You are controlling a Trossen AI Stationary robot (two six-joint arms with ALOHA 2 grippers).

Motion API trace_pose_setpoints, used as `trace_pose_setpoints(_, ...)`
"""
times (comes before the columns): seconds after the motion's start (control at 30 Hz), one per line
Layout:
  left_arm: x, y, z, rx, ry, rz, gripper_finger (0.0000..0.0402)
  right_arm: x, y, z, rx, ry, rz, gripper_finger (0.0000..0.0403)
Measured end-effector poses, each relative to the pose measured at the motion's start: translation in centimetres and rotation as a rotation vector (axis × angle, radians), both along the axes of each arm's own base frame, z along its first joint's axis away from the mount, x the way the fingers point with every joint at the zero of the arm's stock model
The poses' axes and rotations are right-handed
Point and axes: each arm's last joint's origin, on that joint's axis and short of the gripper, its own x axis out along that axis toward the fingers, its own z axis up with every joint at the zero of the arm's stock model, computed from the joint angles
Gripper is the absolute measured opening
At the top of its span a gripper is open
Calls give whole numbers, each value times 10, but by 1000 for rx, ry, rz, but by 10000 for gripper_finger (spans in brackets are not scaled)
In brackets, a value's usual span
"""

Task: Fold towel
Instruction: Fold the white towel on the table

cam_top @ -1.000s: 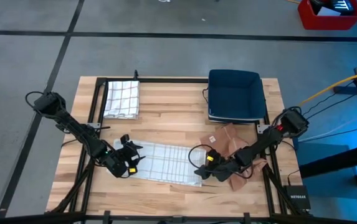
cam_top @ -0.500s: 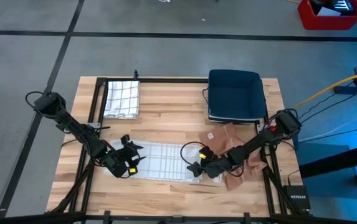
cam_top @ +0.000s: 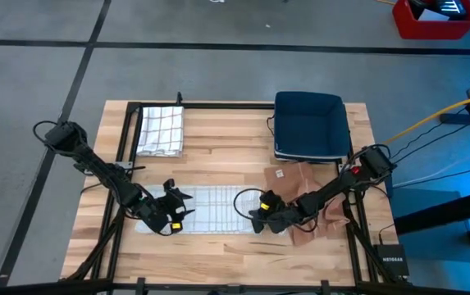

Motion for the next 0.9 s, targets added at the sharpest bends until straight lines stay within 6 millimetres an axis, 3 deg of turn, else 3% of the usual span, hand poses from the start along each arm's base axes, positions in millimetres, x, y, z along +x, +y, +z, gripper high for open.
trace_pose_setpoints(0.07,6,1,3,-39,-14,-37,214,-1,0,1,-27,9,28,17)
trace_pose_setpoints(0.23,21,6,4,-48,-29,-106,214,-9,-4,17,-45,61,43,28)
trace_pose_setpoints(0.43,48,10,-16,12,-55,-159,214,-24,-11,49,-79,101,62,10)
trace_pose_setpoints(0.73,97,11,-56,49,19,-155,214,-40,-20,82,-67,103,68,8)
trace_pose_setpoints(0.9,123,11,-65,37,13,-119,214,-43,-23,97,-34,53,66,14)
